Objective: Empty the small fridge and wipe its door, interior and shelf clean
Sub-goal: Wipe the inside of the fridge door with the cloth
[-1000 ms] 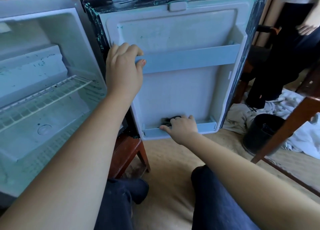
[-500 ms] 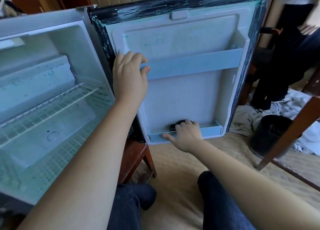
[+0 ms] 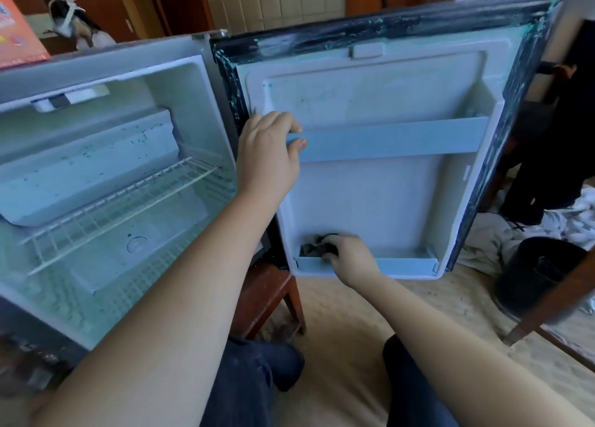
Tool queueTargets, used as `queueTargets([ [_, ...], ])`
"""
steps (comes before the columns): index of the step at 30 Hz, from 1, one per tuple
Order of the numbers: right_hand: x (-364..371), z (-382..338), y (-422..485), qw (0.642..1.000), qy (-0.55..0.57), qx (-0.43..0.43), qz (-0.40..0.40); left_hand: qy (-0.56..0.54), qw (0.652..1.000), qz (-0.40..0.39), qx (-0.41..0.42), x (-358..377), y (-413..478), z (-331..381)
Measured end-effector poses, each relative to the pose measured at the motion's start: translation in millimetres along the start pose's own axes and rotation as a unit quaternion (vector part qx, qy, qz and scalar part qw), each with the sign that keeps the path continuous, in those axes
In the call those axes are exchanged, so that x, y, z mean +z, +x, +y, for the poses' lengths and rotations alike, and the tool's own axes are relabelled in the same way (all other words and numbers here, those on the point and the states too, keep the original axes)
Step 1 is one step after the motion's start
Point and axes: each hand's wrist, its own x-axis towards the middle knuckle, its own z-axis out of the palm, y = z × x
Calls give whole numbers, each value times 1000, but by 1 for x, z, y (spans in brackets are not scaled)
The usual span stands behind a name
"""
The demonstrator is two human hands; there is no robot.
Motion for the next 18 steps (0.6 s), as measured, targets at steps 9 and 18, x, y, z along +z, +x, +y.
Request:
queueTargets([
  [9, -66, -17, -32, 965, 55, -131, 221, 5, 1000, -9, -18, -5, 1, 5],
  [18, -232, -50, -24, 862, -61, -162, 476, -18, 996, -51, -68, -22, 2, 7],
])
